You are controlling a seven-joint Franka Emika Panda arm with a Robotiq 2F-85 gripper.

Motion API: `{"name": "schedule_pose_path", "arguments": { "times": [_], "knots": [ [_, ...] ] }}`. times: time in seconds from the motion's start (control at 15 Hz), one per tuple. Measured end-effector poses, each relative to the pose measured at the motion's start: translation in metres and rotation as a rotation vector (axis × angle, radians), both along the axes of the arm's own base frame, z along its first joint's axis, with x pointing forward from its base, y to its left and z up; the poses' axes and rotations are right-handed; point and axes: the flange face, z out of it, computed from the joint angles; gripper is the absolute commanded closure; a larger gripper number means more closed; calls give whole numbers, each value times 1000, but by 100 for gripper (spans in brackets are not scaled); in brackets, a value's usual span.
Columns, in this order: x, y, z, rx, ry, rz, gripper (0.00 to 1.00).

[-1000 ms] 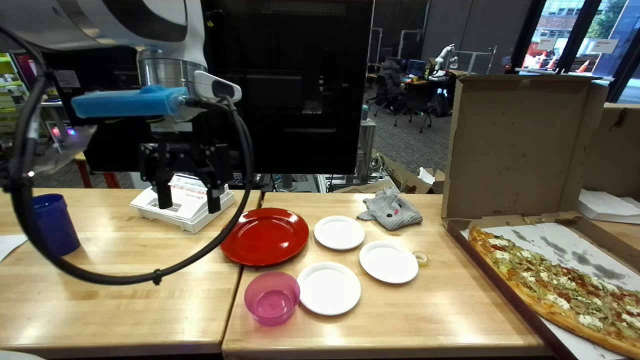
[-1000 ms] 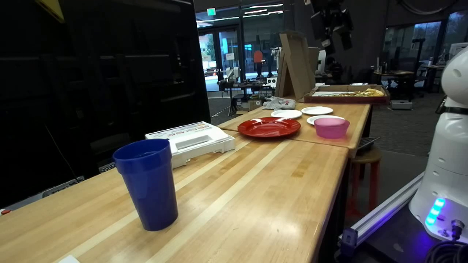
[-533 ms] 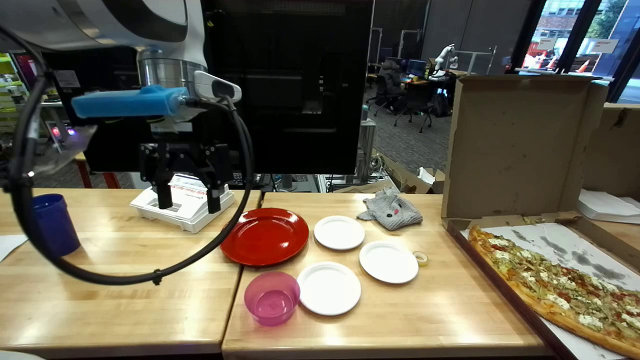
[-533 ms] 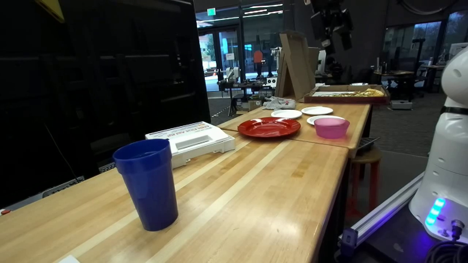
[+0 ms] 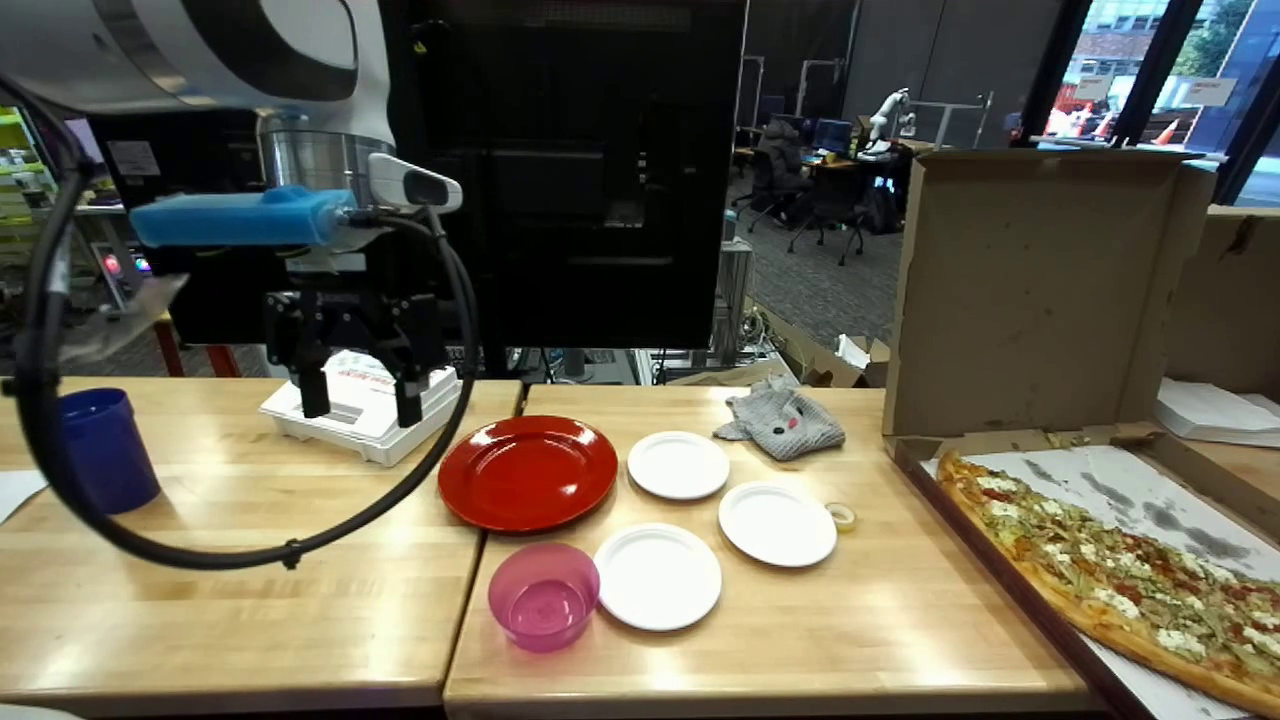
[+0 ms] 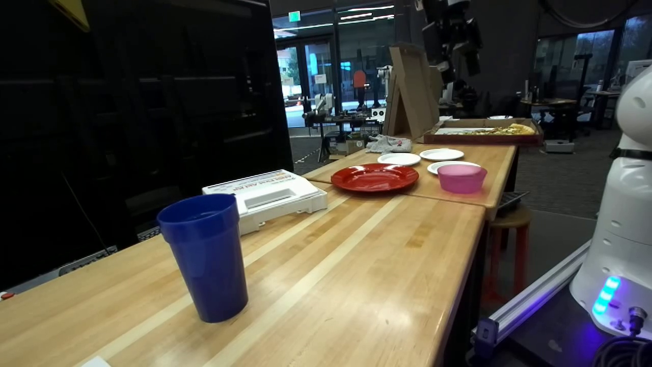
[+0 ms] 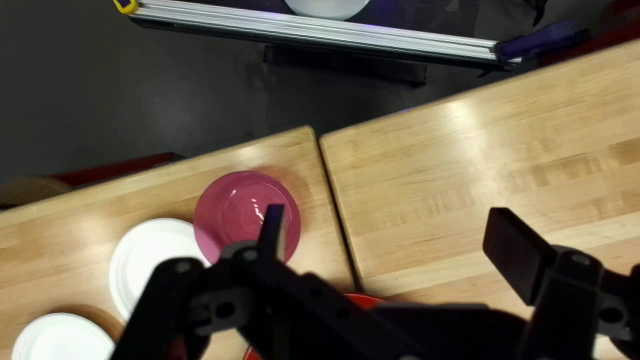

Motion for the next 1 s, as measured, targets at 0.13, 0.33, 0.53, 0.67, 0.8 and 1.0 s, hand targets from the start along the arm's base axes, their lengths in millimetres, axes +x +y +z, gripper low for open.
{"name": "schedule_pose_path", "arguments": {
  "times": [0.13,0.33,0.53,0.67,0.8,1.0],
  "knots": [
    [0,27,-11,36,-16,-10,0],
    [0,64,-29,79,-43,-59,0],
    [1,89,-46,76,-97,-162,0],
    [4,98,-55,72,-154,-227,0],
    [11,100,-63,77,-214,-299,0],
    [21,92,-74,75,-280,-425,0]
  ]
}}
